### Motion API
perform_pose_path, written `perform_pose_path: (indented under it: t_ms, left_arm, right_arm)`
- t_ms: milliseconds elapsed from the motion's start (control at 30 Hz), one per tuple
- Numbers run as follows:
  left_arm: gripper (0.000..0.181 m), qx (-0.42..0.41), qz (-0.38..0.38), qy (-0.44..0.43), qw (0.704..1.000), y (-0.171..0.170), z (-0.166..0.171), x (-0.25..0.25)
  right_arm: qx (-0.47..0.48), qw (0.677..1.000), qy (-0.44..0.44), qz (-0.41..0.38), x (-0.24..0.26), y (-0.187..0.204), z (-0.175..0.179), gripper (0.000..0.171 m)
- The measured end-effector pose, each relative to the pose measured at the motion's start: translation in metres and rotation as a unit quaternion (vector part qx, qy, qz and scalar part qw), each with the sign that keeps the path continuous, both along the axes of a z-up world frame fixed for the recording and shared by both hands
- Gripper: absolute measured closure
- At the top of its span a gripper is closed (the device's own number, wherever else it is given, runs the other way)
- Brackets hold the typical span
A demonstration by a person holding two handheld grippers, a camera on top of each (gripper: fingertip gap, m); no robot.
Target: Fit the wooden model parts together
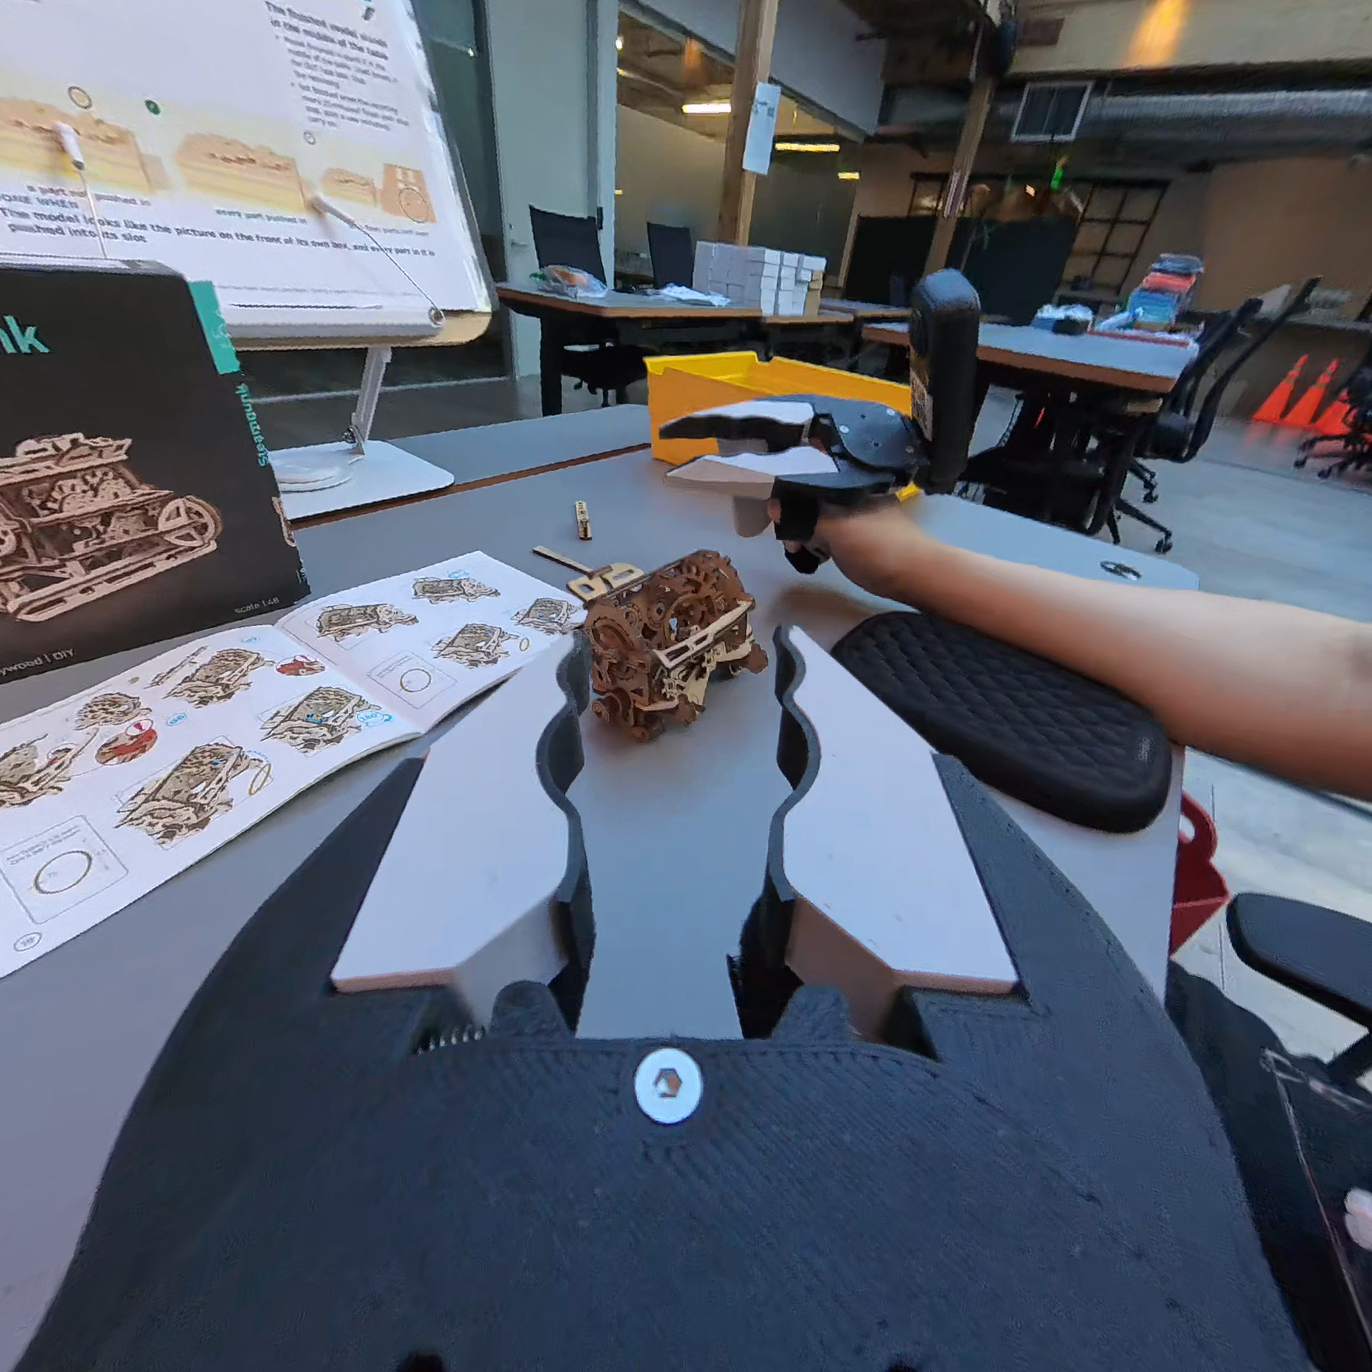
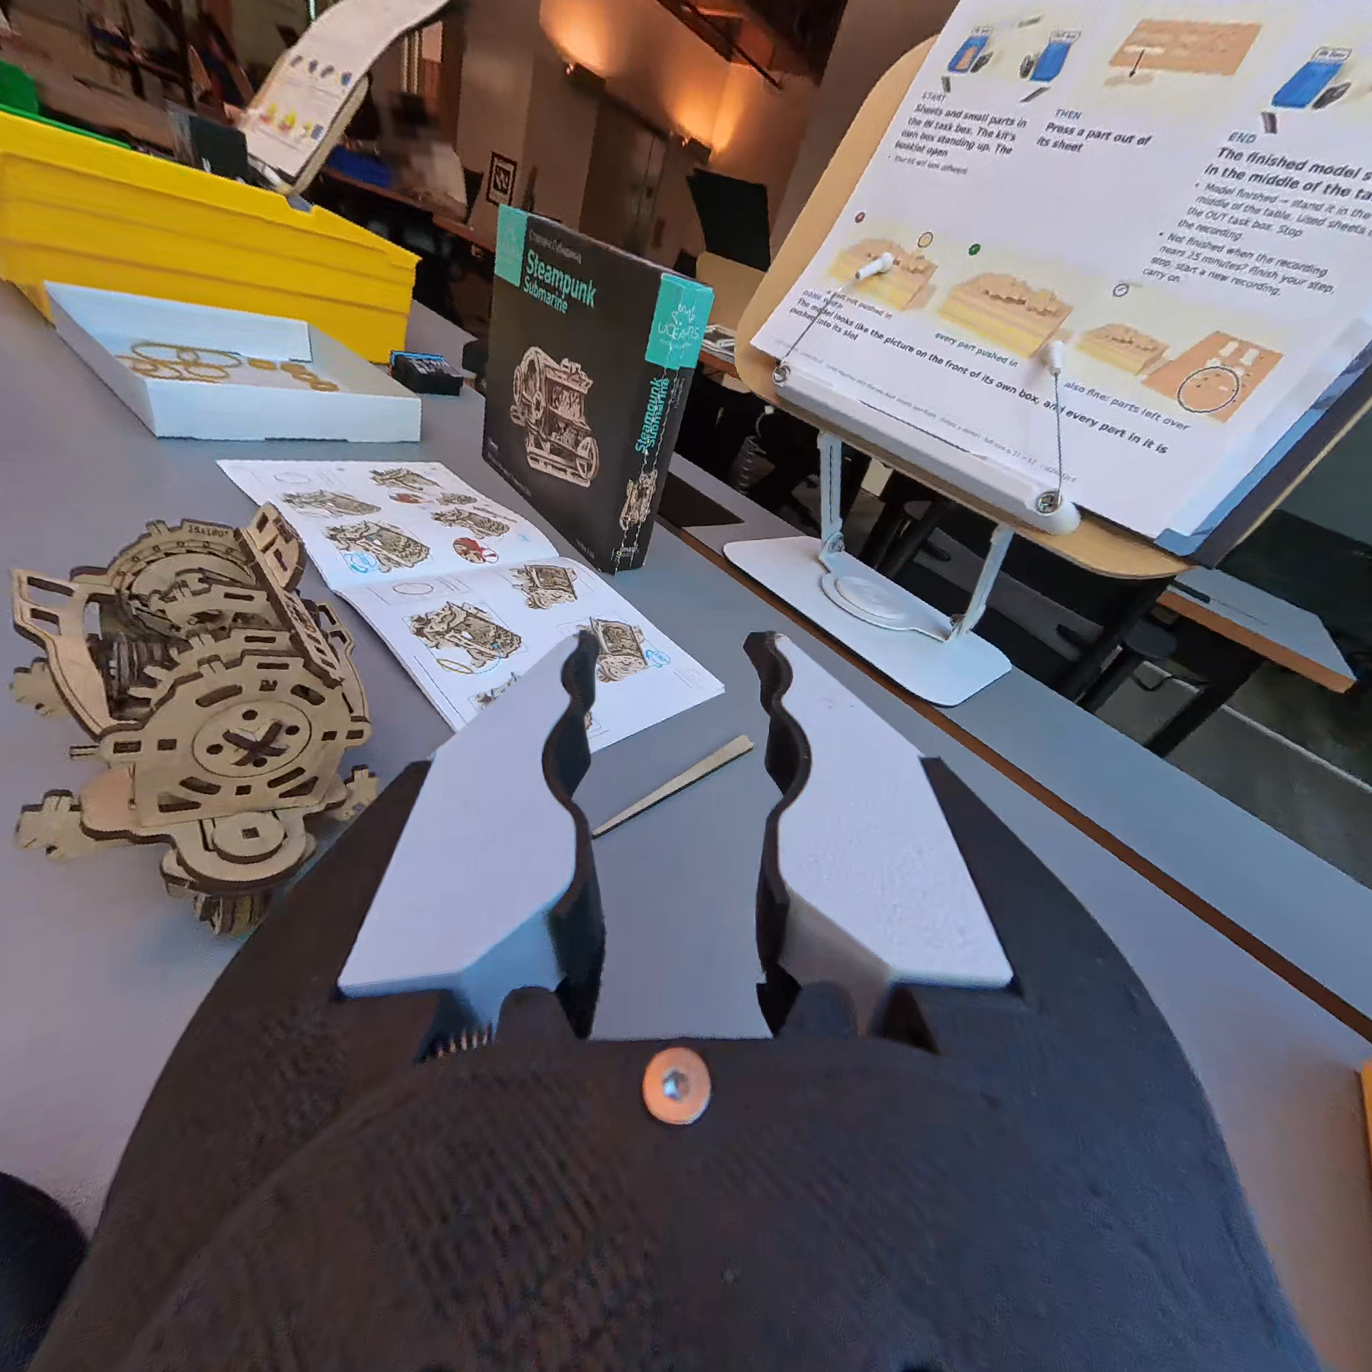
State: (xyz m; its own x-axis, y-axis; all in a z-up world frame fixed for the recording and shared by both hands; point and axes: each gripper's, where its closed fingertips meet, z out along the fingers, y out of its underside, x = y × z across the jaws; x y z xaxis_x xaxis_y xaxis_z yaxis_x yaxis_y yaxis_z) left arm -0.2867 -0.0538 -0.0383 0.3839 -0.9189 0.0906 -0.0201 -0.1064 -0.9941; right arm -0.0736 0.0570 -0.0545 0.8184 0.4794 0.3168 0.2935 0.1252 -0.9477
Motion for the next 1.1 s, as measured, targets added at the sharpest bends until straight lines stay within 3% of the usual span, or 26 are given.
perform_pose_path:
  t_ms: [100,300,467,700,833,967,1100]
  left_arm:
    - [0.15,0.009,0.006,-0.035,0.999,0.008,0.008,-0.002]
    - [0.155,0.057,0.054,-0.019,0.997,0.03,0.016,-0.01]
    - [0.181,0.08,0.087,0.005,0.993,0.052,0.018,-0.011]
    - [0.181,0.066,0.093,-0.072,0.991,0.067,0.048,-0.004]
    - [0.181,0.069,0.081,-0.049,0.993,0.068,0.056,0.004]
    - [0.181,0.092,0.108,-0.005,0.99,0.084,0.047,0.003]
    - [0.174,0.058,0.143,0.033,0.987,0.109,0.02,0.002]
  right_arm:
    - [0.03,0.999,0.015,-0.016,0.007,-0.003,0.011,0.139]
    - [0.062,0.996,0.032,-0.062,0.028,-0.006,0.022,0.168]
    - [0.08,0.994,0.019,-0.074,0.029,-0.011,0.025,0.171]
    - [0.07,0.992,0.036,-0.102,0.044,-0.012,0.024,0.171]
    - [0.053,0.993,0.006,-0.102,0.04,-0.012,0.016,0.171]
    - [0.047,0.993,-0.009,-0.109,0.039,-0.013,0.013,0.171]
    - [0.044,0.992,-0.024,-0.115,0.041,-0.011,0.012,0.171]
